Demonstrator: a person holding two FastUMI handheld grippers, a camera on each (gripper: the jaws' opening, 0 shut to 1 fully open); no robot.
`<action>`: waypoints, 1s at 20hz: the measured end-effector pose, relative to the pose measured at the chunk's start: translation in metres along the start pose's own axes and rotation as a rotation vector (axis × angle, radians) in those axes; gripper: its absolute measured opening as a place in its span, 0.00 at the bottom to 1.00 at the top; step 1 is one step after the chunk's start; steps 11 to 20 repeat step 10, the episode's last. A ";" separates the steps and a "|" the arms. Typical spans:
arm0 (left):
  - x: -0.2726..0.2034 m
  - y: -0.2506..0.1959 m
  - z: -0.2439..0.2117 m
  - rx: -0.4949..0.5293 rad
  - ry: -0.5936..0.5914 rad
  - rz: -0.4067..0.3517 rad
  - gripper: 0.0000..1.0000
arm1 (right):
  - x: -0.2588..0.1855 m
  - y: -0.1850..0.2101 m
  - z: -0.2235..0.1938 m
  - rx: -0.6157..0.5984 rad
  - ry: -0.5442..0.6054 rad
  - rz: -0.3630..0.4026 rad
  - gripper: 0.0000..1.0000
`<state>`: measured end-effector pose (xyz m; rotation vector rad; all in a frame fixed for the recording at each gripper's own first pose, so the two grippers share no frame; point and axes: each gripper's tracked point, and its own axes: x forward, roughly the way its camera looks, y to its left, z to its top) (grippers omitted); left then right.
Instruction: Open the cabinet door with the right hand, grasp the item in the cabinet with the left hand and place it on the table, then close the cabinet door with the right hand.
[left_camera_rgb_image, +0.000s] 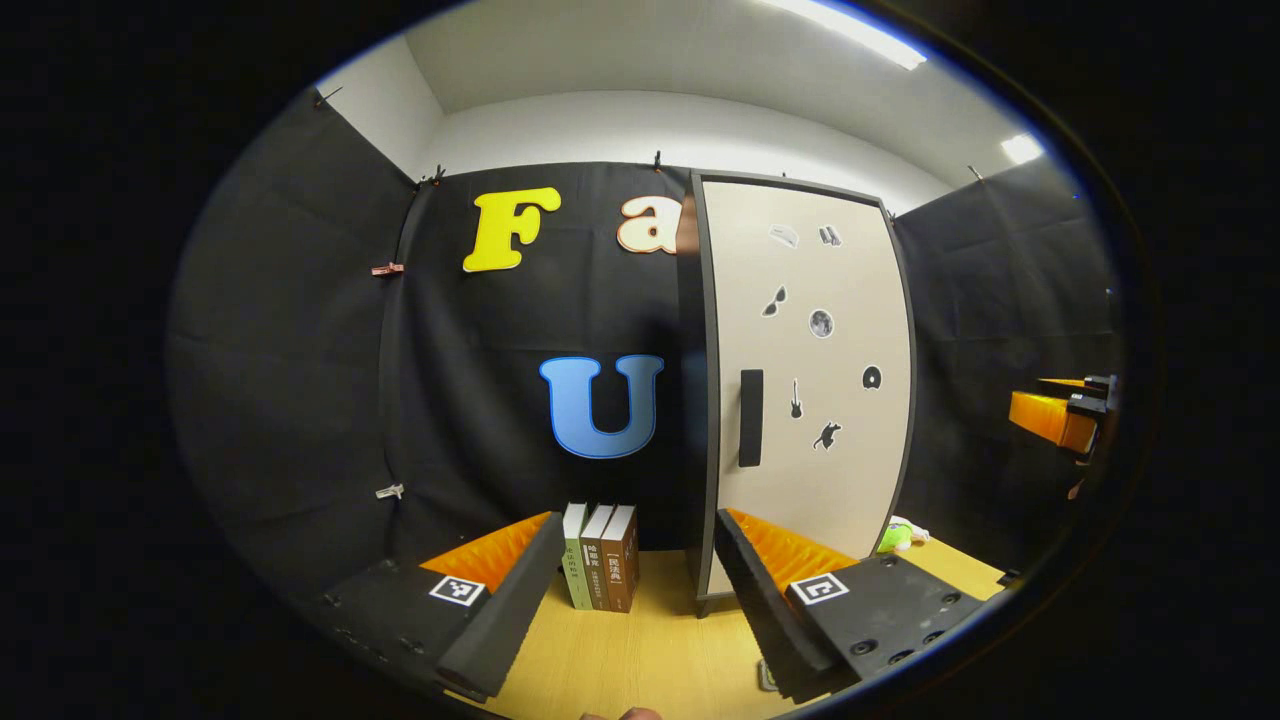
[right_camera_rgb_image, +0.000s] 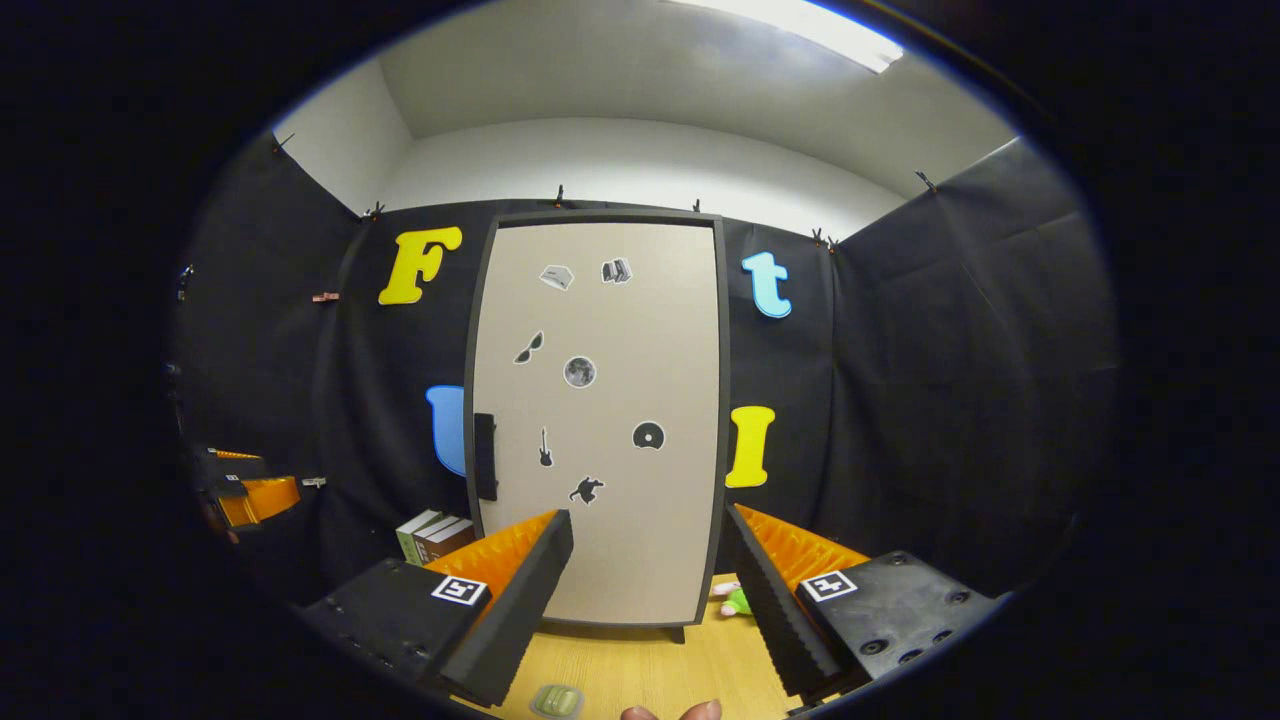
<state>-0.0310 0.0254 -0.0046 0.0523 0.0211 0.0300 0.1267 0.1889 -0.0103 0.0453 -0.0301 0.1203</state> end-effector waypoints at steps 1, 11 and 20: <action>0.000 0.000 0.000 0.001 0.000 0.000 0.95 | 0.000 0.000 0.000 0.000 0.001 0.000 0.98; 0.003 -0.004 0.000 0.004 0.002 -0.007 0.95 | 0.001 -0.003 -0.001 0.001 0.003 -0.003 0.98; 0.003 -0.004 0.000 0.004 0.002 -0.007 0.95 | 0.001 -0.003 -0.001 0.001 0.003 -0.003 0.98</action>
